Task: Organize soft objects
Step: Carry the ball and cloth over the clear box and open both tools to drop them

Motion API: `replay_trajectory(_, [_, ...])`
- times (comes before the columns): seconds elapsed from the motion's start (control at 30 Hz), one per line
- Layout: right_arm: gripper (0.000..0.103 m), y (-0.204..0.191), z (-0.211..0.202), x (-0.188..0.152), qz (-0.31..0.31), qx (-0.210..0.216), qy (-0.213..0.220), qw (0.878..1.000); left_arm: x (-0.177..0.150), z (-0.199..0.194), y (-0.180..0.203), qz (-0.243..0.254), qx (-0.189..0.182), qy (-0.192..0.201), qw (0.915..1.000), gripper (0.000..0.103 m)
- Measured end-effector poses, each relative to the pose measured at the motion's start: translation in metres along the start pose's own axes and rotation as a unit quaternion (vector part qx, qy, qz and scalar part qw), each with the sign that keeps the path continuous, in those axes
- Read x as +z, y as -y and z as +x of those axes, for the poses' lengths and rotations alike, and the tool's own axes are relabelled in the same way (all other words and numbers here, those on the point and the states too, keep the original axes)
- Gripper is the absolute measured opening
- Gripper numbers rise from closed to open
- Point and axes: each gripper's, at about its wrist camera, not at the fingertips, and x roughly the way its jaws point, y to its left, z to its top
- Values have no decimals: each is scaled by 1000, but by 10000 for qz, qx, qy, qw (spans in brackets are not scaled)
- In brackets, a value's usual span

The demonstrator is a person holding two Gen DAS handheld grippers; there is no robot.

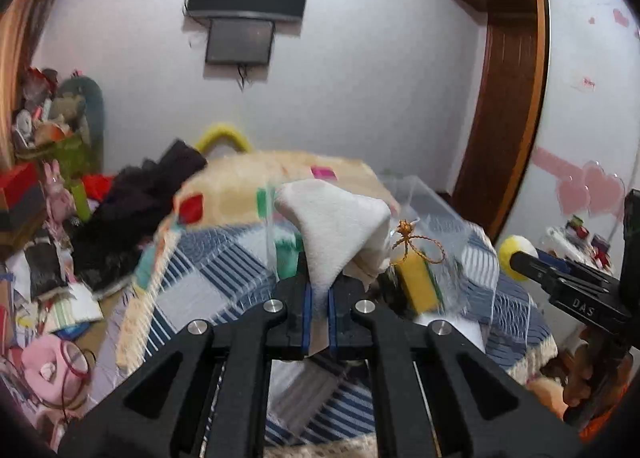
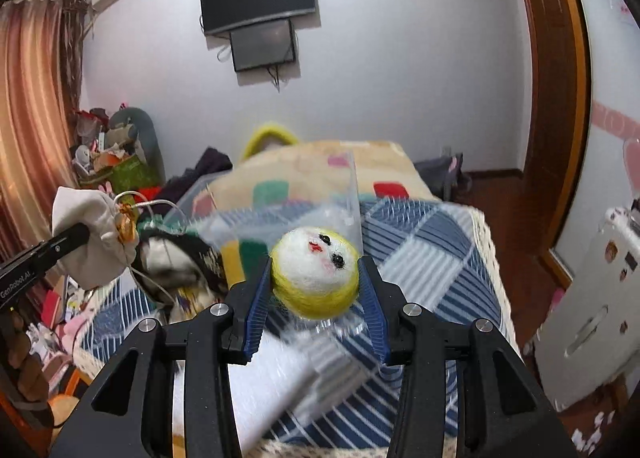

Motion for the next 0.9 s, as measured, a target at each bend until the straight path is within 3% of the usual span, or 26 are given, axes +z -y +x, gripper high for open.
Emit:
replay_trajectory(0.4, [40,-14,16,32,-178,118,382,9990,59,16,-4,60,48,560,9984,5])
replay_trajectory(0.67, [40,-25,34,54,-410,113,553,9976,80,51,-4,112,118,510,9986,5])
replay_trajectory(0.9, [40,-31,70,58,-612,141,338,9975,73,95,0,222,56,72,9997,5])
